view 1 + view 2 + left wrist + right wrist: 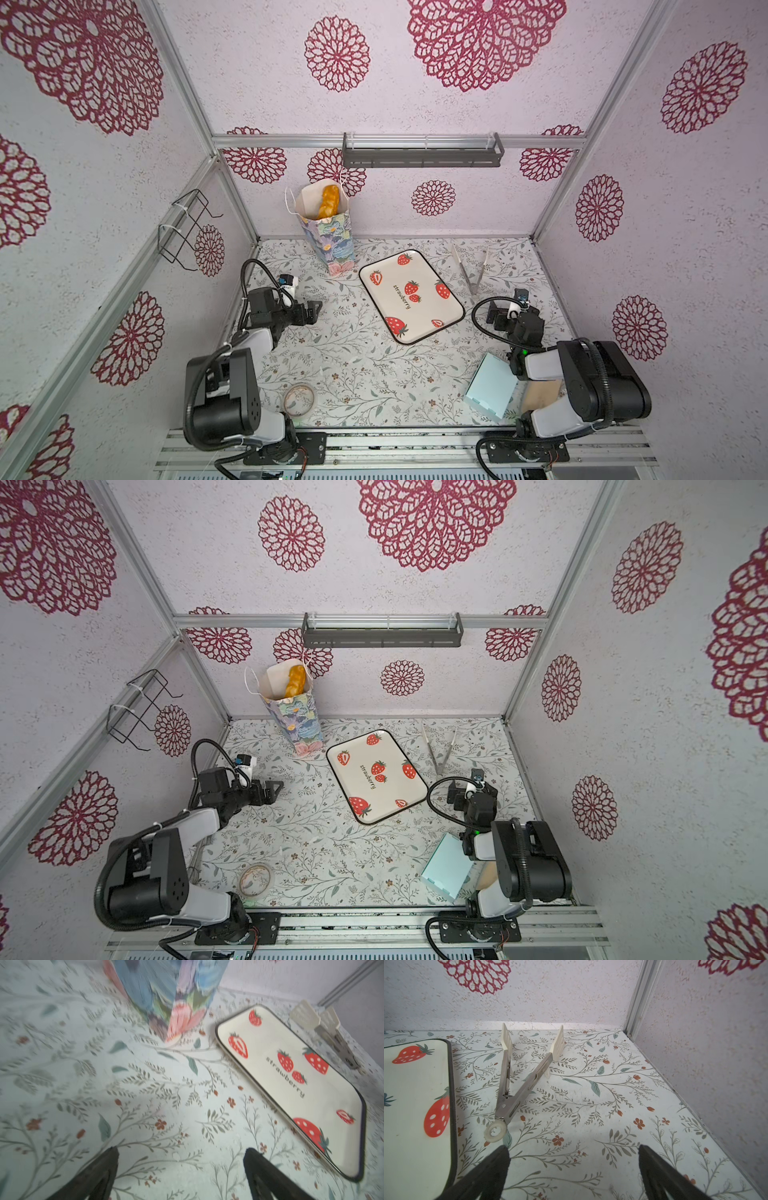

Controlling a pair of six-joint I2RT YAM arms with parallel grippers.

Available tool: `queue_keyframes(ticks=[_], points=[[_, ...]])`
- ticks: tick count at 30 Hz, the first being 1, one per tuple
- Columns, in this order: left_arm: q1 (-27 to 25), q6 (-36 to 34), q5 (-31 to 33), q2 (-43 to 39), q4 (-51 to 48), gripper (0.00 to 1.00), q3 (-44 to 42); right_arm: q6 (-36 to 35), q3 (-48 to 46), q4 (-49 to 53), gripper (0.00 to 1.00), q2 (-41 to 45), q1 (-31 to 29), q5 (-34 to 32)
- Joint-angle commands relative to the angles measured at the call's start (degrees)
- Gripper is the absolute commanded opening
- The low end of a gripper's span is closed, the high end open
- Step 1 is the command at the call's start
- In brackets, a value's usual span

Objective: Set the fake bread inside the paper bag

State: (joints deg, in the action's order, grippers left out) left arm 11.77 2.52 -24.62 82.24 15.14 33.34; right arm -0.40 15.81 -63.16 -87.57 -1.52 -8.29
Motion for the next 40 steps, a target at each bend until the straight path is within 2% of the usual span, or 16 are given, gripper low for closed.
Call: queue_keyframes(ticks=[1,8,15,18,20,22,23,25,28,40], points=[[2.68,6.09,10.73,2.27,15.76,0.98,-1.10,0.40,0.09,-2.45,0.99,0.21,0.23,-0.12],[4.34,7.67,9.12,4.79,21.96,0.97,-2.65,0.32,0.01,-2.49,0.99,0.28,0.27,-0.14],[2.00,5.64,13.10,3.68,30.82,0.97,-8.63,0.40,0.01,-2.58,0.99,0.22,0.24,-0.14],[1.06,4.76,13.31,7.73,43.46,0.98,-12.55,0.40,-0.38,-3.51,0.99,-0.02,0.31,-0.38],[0.56,3.61,13.53,4.86,35.81,0.97,-11.48,0.41,-0.45,-3.73,0.99,-0.06,0.30,-0.55],[-0.49,2.82,13.81,6.15,37.35,0.98,-10.95,0.49,-0.46,-3.73,0.99,-0.05,0.30,-0.49],[-0.52,2.87,13.89,6.51,34.93,0.97,-9.64,0.51,-0.44,-3.73,0.99,-0.06,0.33,-0.49],[-0.60,4.81,19.24,5.70,32.57,0.97,-8.97,0.49,-0.43,-3.65,0.99,-0.07,0.31,-0.49],[-0.88,5.30,21.18,5.96,32.63,0.97,-8.81,0.51,-0.43,-3.60,0.99,-0.06,0.30,-0.47],[-0.96,5.32,21.23,5.87,32.66,0.97,-8.91,0.45,-0.51,-3.80,0.99,-0.15,0.36,-0.35]])
